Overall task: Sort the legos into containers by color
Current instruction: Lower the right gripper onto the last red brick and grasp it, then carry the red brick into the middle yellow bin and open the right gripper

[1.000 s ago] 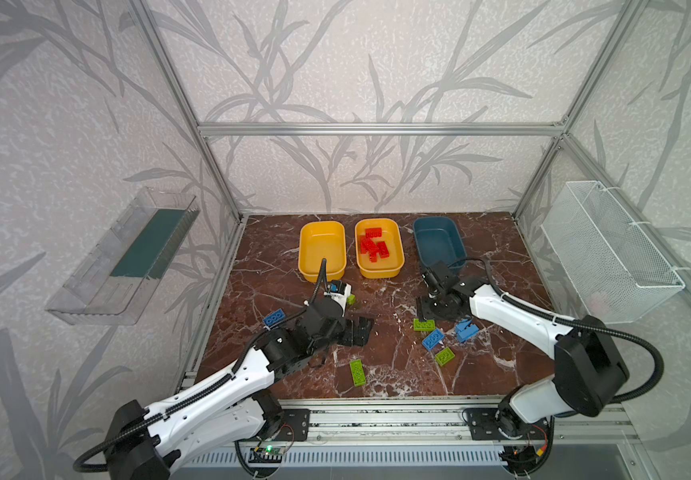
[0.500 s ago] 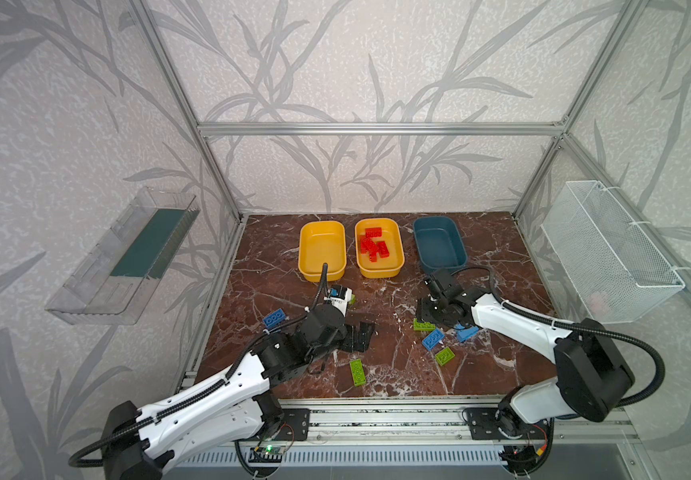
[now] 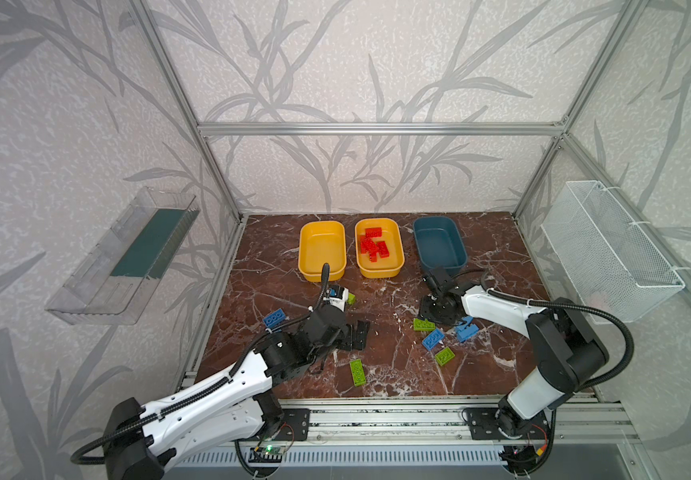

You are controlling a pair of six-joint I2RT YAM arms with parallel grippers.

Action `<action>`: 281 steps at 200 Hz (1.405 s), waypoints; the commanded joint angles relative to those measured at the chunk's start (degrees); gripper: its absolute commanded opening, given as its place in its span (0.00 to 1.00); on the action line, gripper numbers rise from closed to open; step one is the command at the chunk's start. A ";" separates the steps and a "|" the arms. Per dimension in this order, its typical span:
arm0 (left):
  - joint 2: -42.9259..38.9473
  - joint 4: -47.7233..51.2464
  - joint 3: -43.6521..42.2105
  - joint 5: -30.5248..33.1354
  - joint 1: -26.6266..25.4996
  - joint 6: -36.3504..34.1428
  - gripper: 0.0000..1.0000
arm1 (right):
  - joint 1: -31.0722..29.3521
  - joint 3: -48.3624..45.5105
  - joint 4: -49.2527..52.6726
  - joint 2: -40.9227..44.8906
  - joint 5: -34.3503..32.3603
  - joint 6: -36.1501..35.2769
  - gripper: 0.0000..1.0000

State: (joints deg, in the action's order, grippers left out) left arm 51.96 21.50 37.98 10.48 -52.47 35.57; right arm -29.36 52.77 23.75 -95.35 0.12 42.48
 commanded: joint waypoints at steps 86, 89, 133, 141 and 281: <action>2.30 0.20 1.05 5.20 0.00 -2.94 0.99 | 0.27 12.37 6.62 -11.23 -0.82 -2.21 0.19; 2.34 0.09 1.03 5.17 0.06 -3.01 0.99 | 0.27 12.79 6.88 -11.45 -0.86 -2.29 0.19; 3.82 -1.36 1.05 5.72 0.85 -3.70 0.99 | -1.03 18.88 10.67 -10.94 -2.02 -4.34 0.14; 4.21 -1.59 1.05 5.78 1.16 -3.92 0.99 | -1.61 21.06 11.79 -10.74 -2.46 -5.12 0.14; 15.18 -7.17 3.90 -4.49 14.95 -4.63 0.99 | -2.87 77.80 23.30 -42.74 1.78 -21.20 0.37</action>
State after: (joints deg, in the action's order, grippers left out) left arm 65.89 15.79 39.68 7.64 -38.44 31.59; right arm -32.25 120.84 39.62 -133.03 -0.54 25.04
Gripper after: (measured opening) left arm 0.992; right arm 0.336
